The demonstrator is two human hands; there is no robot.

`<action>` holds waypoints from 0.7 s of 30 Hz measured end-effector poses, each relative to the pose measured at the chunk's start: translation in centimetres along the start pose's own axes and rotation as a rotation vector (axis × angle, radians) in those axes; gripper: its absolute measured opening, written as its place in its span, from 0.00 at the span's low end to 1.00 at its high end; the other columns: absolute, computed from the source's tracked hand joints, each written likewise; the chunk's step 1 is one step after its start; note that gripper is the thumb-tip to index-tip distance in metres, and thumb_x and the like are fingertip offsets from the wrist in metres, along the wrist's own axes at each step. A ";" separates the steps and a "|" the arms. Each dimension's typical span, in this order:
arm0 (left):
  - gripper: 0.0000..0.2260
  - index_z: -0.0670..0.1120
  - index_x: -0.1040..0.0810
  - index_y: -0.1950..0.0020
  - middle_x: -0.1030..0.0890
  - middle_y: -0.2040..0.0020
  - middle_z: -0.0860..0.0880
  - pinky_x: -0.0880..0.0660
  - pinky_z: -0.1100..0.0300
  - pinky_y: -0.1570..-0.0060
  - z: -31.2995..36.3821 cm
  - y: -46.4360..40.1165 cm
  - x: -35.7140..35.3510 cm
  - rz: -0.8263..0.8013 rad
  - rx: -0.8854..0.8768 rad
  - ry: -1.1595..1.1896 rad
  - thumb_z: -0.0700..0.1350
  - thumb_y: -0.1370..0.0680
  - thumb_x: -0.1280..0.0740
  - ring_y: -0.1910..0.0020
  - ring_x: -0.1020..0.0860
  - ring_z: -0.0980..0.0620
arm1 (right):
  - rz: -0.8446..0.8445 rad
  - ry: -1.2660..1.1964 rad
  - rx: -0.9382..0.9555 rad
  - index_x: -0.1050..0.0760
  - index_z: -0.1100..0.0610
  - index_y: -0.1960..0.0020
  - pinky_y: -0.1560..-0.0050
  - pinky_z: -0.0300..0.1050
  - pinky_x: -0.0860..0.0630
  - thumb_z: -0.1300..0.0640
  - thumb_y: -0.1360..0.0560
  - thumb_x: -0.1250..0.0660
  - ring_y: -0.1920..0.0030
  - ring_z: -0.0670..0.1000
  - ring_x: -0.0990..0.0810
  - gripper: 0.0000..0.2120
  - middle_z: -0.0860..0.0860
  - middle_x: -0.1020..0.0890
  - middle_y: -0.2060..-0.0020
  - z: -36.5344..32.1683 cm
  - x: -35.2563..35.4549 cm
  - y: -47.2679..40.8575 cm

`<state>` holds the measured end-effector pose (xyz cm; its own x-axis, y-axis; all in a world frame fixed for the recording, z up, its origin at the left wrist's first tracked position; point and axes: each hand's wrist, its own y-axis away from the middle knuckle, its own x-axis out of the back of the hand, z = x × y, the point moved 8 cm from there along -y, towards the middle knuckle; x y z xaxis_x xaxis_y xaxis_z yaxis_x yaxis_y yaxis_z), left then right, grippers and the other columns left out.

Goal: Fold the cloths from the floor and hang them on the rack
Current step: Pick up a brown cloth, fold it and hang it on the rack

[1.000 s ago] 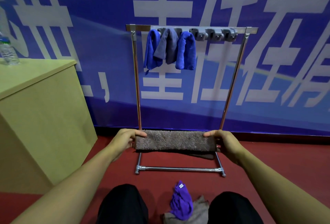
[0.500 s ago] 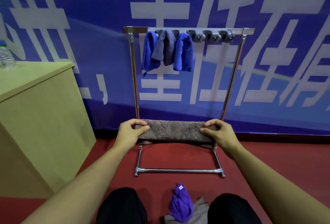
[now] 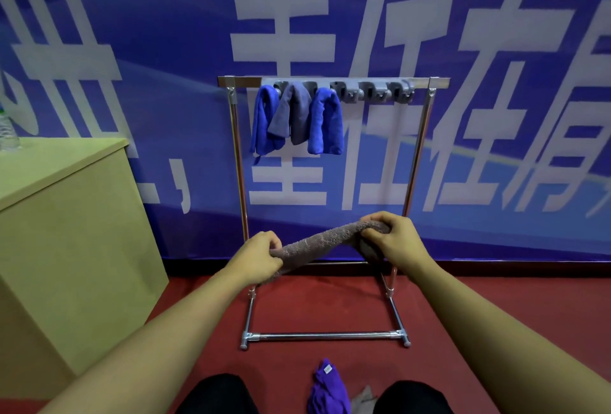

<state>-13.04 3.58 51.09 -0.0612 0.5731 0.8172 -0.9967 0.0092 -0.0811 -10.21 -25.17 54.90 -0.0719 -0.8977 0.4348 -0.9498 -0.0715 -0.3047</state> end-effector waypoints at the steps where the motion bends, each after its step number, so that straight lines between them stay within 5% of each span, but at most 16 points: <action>1: 0.12 0.53 0.31 0.52 0.21 0.53 0.50 0.24 0.51 0.64 0.8 0.0 0.1 -0.009 -0.023 -0.027 0.38 0.28 0.34 0.61 0.21 0.47 | 0.007 0.005 -0.001 0.17 0.50 0.56 0.50 0.47 0.19 0.60 0.28 0.27 0.56 0.45 0.15 0.06 0.45 0.14 0.60 -0.4 0.1 -0.5; 3: 0.18 0.56 0.37 0.50 0.25 0.50 0.53 0.23 0.43 0.62 2.7 -0.2 0.1 -0.051 -0.140 -0.067 0.36 0.30 0.37 0.60 0.22 0.42 | 0.054 0.024 -0.006 0.20 0.49 0.56 0.53 0.47 0.18 0.60 0.28 0.27 0.57 0.46 0.16 0.06 0.46 0.15 0.61 -1.4 0.8 -1.3; 5: 0.23 0.59 0.37 0.49 0.32 0.37 0.57 0.24 0.39 0.62 4.8 -0.4 -0.2 -0.149 -0.280 -0.182 0.32 0.32 0.40 0.58 0.23 0.40 | 0.140 0.048 -0.008 0.26 0.50 0.57 0.59 0.45 0.20 0.61 0.28 0.28 0.60 0.48 0.18 0.09 0.48 0.17 0.62 -2.4 2.1 -1.9; 7: 0.27 0.61 0.32 0.49 0.47 0.22 0.60 0.23 0.43 0.64 6.7 -0.6 -0.6 -0.263 -0.358 -0.355 0.29 0.32 0.40 0.50 0.20 0.43 | 0.189 0.166 0.014 0.29 0.52 0.60 0.66 0.45 0.25 0.62 0.29 0.29 0.65 0.49 0.21 0.10 0.50 0.19 0.66 -3.1 3.4 -2.5; 9: 0.31 0.65 0.28 0.42 0.54 0.19 0.62 0.23 0.49 0.59 7.8 -1.0 -1.0 -0.354 -0.367 -0.477 0.30 0.31 0.37 0.35 0.25 0.45 | 0.138 0.307 0.058 0.29 0.51 0.65 0.66 0.48 0.24 0.66 0.30 0.32 0.68 0.51 0.24 0.12 0.49 0.21 0.70 -3.4 3.8 -3.3; 12: 0.40 0.67 0.35 0.27 0.44 0.22 0.54 0.28 0.52 0.57 8.9 -2.5 -0.7 -0.352 -0.317 -0.565 0.34 0.30 0.31 0.33 0.28 0.45 | -0.051 0.550 0.162 0.22 0.47 0.66 0.57 0.50 0.20 0.68 0.33 0.37 0.55 0.51 0.18 0.16 0.46 0.16 0.56 -4.1 3.3 -4.4; 15: 0.39 0.63 0.36 0.26 0.33 0.40 0.51 0.26 0.49 0.58 10.2 -4.3 0.0 -0.289 -0.253 -0.568 0.38 0.31 0.26 0.42 0.24 0.43 | -0.274 0.826 0.308 0.19 0.41 0.46 0.51 0.52 0.22 0.61 0.27 0.34 0.38 0.50 0.26 0.17 0.41 0.25 0.35 -4.9 2.0 -4.3; 18: 0.43 0.63 0.38 0.28 0.33 0.43 0.53 0.22 0.46 0.56 11.5 -5.8 0.8 -0.260 -0.181 -0.490 0.38 0.36 0.24 0.49 0.22 0.42 | -0.359 0.957 0.430 0.31 0.39 0.31 0.59 0.51 0.22 0.54 0.24 0.35 0.38 0.51 0.28 0.23 0.43 0.32 0.33 -5.7 1.7 -4.3; 21: 0.42 0.61 0.40 0.26 0.34 0.40 0.53 0.22 0.45 0.59 13.6 -7.0 1.6 -0.196 -0.183 -0.416 0.37 0.34 0.28 0.51 0.23 0.42 | -0.346 0.934 0.443 0.37 0.40 0.27 0.61 0.52 0.22 0.56 0.24 0.38 0.38 0.53 0.27 0.27 0.45 0.32 0.34 -6.8 2.1 -5.4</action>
<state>-6.93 -6.72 60.70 0.0728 0.1706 0.9826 -0.9680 0.2493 0.0284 -7.33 -23.71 63.20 -0.2026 -0.1277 0.9709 -0.7825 -0.5750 -0.2389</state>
